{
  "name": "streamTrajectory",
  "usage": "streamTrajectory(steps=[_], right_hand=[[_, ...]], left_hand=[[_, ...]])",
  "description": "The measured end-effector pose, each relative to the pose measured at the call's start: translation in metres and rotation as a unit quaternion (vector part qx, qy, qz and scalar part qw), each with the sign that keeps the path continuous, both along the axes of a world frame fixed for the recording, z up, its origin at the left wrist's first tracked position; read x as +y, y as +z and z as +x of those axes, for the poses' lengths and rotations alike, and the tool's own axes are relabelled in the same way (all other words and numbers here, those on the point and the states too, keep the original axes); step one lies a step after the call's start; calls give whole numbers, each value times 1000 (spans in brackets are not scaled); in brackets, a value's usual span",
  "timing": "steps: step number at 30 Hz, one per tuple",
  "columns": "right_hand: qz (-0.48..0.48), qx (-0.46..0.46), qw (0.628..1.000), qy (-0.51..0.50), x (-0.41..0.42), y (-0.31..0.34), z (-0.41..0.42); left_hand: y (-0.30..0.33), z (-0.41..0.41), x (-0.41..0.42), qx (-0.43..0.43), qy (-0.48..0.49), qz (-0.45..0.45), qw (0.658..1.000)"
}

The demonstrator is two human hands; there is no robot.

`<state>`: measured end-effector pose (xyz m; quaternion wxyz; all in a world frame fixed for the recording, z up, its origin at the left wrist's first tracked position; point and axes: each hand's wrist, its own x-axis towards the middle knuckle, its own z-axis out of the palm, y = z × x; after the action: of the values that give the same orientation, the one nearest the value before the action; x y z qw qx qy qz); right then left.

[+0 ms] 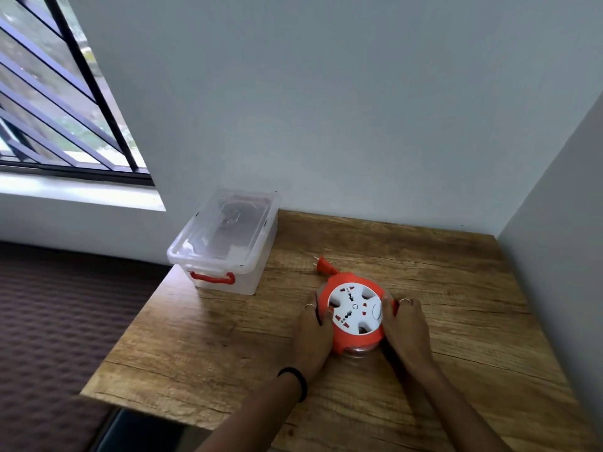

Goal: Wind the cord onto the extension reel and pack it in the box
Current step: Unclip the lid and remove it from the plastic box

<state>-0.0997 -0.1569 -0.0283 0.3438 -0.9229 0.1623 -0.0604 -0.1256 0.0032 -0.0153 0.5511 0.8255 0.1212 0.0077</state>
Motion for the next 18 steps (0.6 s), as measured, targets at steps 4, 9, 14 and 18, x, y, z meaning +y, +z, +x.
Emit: streamTrajectory(steps=[4,9,14,18], right_hand=[[-28,-3,1000,11,-1,0,-2],[-117,39,992,18,-4,4,0],[-219,-9,975,39,4,29,15],[-190,-86,975,76,31,56,40]], left_hand=[[0,1,5,4,-30,39,999],[7,9,17,47,-91,93,990],[32,20,45,19,-128,140,982],[70,31,85,-73,-119,135,981]])
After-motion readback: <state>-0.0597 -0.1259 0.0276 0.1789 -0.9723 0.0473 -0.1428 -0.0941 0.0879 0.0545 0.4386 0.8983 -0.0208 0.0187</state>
